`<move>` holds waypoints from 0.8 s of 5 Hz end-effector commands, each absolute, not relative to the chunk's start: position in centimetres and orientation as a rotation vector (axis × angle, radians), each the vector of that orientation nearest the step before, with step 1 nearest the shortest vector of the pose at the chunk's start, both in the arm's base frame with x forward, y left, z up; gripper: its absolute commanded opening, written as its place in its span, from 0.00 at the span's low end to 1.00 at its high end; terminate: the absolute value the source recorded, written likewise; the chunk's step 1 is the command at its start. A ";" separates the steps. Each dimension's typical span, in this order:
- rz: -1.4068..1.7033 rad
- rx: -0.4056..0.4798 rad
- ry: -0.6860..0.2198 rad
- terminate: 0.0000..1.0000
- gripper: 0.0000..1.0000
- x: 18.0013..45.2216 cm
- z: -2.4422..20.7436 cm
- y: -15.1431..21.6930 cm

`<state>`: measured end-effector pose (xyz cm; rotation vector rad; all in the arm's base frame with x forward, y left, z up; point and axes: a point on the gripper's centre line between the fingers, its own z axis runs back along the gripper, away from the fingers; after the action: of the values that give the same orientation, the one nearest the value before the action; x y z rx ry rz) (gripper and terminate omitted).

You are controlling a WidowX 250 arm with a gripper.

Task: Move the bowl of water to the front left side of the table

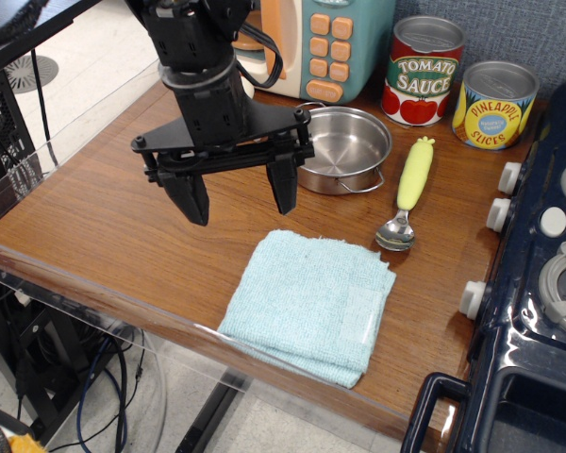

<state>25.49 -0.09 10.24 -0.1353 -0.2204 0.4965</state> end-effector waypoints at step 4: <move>0.260 -0.233 -0.205 0.00 1.00 32.2 12.0 -6.9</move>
<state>32.07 -6.65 10.58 -0.2195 -0.1606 0.2686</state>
